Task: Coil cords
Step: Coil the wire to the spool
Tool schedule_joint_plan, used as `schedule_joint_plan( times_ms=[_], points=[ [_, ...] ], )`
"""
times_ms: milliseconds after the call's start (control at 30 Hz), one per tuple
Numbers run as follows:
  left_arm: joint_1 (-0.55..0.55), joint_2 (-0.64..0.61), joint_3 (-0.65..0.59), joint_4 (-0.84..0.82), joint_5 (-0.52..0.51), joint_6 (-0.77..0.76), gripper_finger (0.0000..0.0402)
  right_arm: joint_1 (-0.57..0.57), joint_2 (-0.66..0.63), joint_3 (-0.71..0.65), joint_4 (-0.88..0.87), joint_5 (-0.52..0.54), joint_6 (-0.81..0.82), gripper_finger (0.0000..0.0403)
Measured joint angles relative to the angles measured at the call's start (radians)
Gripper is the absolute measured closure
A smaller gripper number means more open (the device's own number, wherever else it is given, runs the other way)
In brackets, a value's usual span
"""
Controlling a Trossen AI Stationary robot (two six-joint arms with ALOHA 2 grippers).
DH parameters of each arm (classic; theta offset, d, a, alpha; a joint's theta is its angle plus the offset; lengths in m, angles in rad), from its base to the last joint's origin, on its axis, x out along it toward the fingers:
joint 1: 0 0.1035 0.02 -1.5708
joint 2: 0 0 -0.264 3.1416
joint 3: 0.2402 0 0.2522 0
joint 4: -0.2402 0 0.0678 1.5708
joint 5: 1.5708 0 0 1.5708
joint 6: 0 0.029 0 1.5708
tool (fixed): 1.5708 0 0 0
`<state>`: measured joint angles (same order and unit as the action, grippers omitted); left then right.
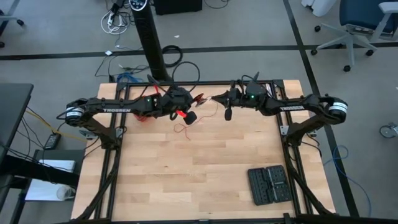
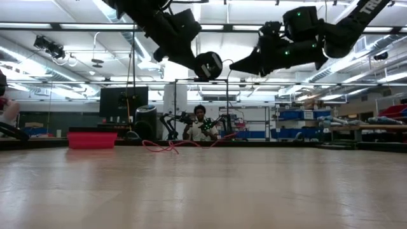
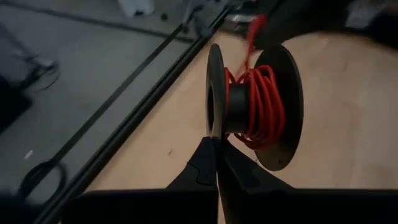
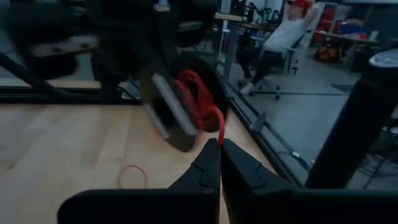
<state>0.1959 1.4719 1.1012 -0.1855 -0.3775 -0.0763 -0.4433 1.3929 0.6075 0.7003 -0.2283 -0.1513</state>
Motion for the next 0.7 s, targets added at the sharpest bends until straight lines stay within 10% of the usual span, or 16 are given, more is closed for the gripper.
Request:
schedule_joint_plan(
  times_ms=[700],
  points=[
    [-0.014,0.066,0.040,0.133,0.035,0.025,0.0401,0.156,0.012,0.100,0.021,0.023,0.030,0.0370]
  ],
)
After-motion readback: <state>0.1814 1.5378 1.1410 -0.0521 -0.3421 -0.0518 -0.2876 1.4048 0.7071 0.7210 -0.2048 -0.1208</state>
